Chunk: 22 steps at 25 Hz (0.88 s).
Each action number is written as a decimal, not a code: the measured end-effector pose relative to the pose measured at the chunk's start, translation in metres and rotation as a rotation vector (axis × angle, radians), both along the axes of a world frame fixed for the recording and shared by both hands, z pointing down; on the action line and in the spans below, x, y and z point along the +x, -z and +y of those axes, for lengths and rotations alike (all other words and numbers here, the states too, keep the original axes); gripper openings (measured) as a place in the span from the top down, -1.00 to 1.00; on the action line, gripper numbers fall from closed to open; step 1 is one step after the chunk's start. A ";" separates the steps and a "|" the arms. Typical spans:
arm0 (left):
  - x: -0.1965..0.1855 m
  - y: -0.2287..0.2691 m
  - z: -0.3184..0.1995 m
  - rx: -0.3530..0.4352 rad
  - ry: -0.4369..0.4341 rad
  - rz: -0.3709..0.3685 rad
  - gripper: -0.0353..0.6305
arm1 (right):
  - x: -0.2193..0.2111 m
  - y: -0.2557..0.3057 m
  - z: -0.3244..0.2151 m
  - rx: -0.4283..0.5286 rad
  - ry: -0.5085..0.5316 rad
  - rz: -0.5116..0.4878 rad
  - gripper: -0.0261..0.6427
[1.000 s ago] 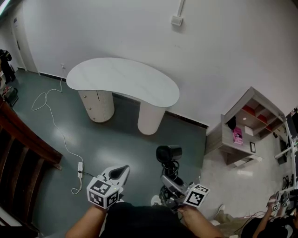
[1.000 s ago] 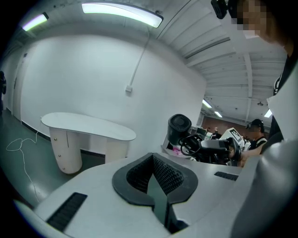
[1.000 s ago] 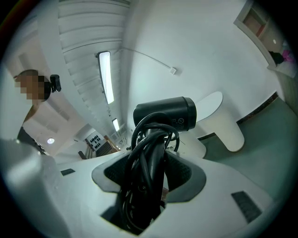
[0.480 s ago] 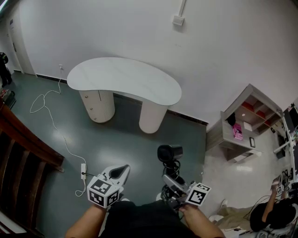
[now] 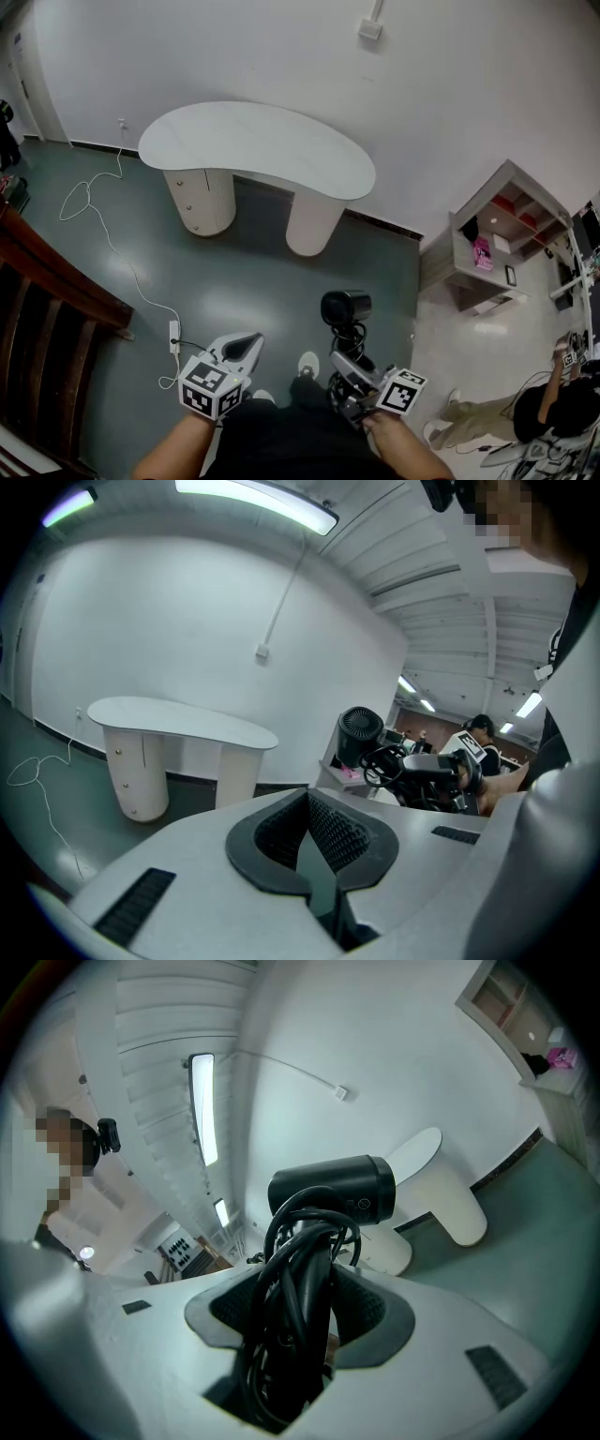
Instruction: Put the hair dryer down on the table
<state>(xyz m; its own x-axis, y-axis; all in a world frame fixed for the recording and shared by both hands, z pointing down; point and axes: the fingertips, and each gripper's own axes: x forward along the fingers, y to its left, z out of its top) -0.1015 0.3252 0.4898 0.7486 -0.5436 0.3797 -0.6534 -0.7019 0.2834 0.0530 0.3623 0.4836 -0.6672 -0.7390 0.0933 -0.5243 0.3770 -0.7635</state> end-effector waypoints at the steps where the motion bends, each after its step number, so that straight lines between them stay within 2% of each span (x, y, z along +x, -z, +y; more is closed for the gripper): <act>1: -0.002 -0.001 -0.002 -0.003 0.001 0.001 0.86 | -0.002 0.000 -0.002 -0.004 -0.002 -0.009 0.30; 13: -0.014 -0.014 -0.038 -0.035 0.043 -0.009 0.86 | -0.003 -0.002 -0.063 0.011 -0.004 -0.004 0.30; 22: 0.012 0.016 -0.133 0.036 0.054 -0.020 0.86 | 0.016 0.005 -0.156 0.034 0.009 -0.017 0.30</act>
<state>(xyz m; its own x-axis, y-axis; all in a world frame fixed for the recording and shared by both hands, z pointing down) -0.0893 0.1918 0.4737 0.7099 -0.5968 0.3741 -0.6963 -0.6747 0.2449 0.0691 0.2066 0.4784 -0.6751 -0.7356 0.0564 -0.5076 0.4077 -0.7590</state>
